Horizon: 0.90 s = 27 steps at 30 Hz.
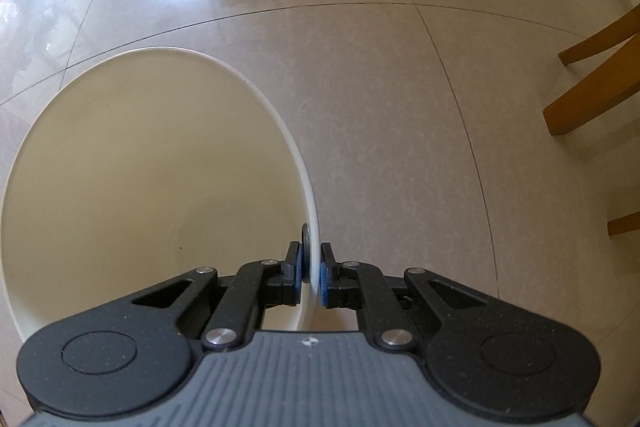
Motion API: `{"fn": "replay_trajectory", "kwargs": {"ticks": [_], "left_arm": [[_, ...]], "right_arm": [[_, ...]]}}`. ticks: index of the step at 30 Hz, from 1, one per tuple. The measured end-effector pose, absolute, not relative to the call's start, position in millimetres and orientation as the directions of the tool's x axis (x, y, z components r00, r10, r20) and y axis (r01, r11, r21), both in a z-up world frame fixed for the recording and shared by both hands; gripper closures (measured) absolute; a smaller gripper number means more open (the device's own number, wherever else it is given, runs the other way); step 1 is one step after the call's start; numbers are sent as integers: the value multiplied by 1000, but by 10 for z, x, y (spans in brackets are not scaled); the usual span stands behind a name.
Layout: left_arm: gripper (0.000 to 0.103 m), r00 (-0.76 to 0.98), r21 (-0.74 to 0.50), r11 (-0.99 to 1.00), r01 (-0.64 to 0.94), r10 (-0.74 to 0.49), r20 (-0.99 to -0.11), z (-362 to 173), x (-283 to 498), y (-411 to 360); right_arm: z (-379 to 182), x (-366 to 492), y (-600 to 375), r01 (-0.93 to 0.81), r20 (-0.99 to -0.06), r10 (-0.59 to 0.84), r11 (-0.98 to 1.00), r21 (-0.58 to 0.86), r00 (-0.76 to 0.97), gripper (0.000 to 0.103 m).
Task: Collect trash
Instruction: 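Lower the left gripper onto the orange peel half and close on it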
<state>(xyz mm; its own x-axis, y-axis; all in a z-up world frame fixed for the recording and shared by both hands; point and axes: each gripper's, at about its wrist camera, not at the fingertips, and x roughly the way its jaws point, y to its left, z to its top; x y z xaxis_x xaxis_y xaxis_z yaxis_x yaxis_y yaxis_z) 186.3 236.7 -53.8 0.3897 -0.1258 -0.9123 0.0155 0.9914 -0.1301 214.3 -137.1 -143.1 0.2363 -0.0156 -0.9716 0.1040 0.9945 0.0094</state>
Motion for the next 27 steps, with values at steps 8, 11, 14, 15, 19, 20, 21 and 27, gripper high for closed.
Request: {"fn": "replay_trajectory", "kwargs": {"ticks": [8,11,14,15,19,20,21,27], "left_arm": [[7,420,65,980,186,-19,-907,-1460,1489,2592],[16,402,39,966,257,-70,-913,-1795,1246,2575],[22,357,21,941,338,-108,-928,-2086,1054,2510],[24,339,16,938,346,-109,-934,-2184,1012,2491],[28,302,-29,946,322,-132,-944,-2418,895,2507],[30,303,-25,945,326,-130,-944,-2473,867,2493],[31,300,-28,944,330,-133,-945,-2501,827,2494],[37,271,-83,952,294,-166,-948,-2658,775,2514]], "right_arm": [[-1433,2164,-1306,92,-971,-31,996,-9,238,92],[-1439,2152,-1285,86,-971,-34,996,-14,237,92],[-1430,2156,-1268,81,-972,-33,997,-15,232,92],[-1426,2158,-1267,81,-972,-32,997,-14,231,92],[-1410,2165,-1261,82,-972,-37,996,-18,233,92],[-1408,2164,-1260,81,-972,-38,997,-19,234,92],[-1406,2162,-1255,79,-971,-40,997,-22,234,92],[-1408,2178,-1227,77,-971,-54,996,-37,232,91]]}}
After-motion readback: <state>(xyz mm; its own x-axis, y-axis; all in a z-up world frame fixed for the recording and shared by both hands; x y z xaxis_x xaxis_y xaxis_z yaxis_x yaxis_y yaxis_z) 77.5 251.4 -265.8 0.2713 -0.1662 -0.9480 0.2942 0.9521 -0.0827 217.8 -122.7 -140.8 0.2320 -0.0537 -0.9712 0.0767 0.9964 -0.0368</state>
